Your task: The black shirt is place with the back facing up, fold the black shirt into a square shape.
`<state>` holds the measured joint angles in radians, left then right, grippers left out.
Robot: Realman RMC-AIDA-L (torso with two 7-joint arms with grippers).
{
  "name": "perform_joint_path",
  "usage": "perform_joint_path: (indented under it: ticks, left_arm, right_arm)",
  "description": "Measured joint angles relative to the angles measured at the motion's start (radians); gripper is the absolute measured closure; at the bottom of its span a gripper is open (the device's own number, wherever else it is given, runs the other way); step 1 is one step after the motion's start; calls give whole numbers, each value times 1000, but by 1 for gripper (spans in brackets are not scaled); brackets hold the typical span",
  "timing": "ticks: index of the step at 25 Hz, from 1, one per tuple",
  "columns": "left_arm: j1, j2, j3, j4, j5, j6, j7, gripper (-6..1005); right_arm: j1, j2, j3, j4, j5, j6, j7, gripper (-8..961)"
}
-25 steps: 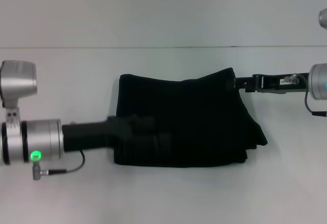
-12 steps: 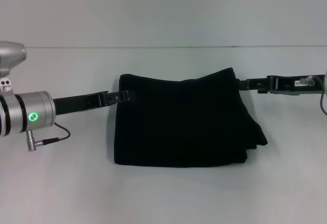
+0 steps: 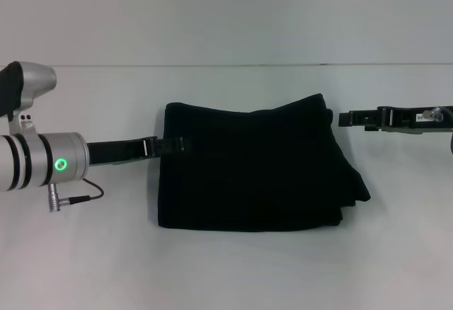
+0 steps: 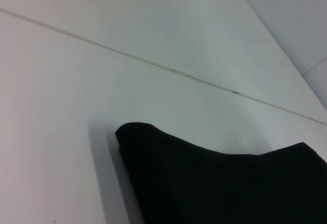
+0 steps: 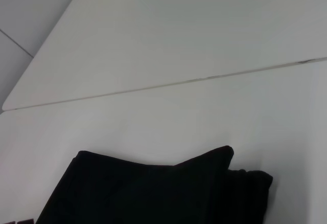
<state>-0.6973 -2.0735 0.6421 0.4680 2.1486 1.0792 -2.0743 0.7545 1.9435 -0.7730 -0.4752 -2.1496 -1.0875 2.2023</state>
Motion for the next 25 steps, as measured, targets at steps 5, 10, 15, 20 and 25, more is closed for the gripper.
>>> perform_joint_path:
  ticks: [5,10,15,20,25]
  left_arm:
    - [-3,0,8,-4,1,-4,-3,112]
    - [-8,-2,36,-5,1,-5,-4,114]
    - [-8,-3,38,-5,1,-10,-15,143]
    - [-3,-3,33,-5,1,-10,-16,282]
    - [1,-3,31,-5,2,-2,-16,467]
  right_arm:
    - [2,0,0,-2,0,2,-5,164]
    - [2,0,0,-2,2,3,-7,168]
    - [2,1,0,-2,2,3,-7,173]
    - [1,3,0,-2,2,5,-7,177]
    - [0,3,6,-2,2,5,-7,182]
